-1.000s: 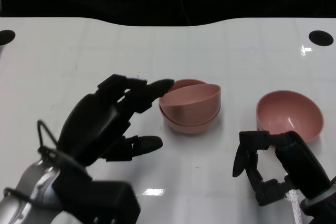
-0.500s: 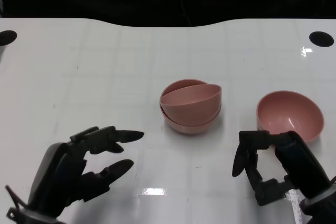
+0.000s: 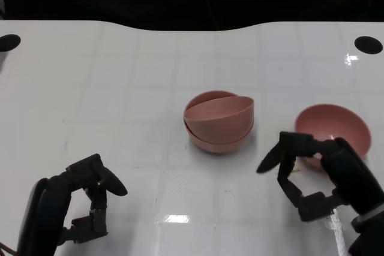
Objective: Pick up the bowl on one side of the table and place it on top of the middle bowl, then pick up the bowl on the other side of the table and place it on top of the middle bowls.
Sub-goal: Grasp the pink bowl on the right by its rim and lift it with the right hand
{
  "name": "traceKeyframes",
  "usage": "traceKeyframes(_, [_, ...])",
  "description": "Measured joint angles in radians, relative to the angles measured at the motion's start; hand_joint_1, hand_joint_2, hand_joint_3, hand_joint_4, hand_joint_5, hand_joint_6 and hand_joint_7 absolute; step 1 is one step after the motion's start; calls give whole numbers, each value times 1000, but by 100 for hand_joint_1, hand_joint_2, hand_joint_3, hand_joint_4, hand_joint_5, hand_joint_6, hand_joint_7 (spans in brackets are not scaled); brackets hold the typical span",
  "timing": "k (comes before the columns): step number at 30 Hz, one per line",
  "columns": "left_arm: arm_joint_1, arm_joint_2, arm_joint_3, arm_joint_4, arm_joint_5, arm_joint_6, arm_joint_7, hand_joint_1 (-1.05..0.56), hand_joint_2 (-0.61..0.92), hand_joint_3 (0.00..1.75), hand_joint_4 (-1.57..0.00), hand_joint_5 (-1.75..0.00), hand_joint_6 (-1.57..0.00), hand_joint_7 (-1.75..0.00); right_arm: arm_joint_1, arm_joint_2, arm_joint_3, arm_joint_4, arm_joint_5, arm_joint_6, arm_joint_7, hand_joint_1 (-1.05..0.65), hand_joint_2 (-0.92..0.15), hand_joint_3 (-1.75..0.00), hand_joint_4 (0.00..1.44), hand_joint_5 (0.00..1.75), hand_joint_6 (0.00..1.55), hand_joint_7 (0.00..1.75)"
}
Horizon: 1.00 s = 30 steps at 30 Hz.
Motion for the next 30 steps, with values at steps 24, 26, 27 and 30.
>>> traceKeyframes(24, [4, 0, 2, 10, 33, -9, -7, 1, 24, 159, -90, -173, -83, -154, 93, -99, 16, -470, -831, 700, -126, -53, -77, -1, 19, 56, 36, 9])
traceKeyframes(26, [4, 0, 1, 10, 35, -9, -8, 0, 24, 159, -90, -173, -83, -154, 92, -103, 26, -495, -862, 766, -50, -56, -79, -1, 16, 52, 35, 7])
traceKeyframes(27, [4, 0, 1, 10, 39, -9, -8, 0, 24, 159, -90, -173, -83, -154, 89, -108, 33, -501, -874, 795, -12, -57, -80, -1, 16, 52, 35, 7])
traceKeyframes(30, [3, 0, 0, 11, 42, -9, -9, -1, 25, 159, -89, -172, -83, -154, 71, -129, 57, -500, -904, 846, 62, -60, -80, -1, 20, 50, 39, 7])
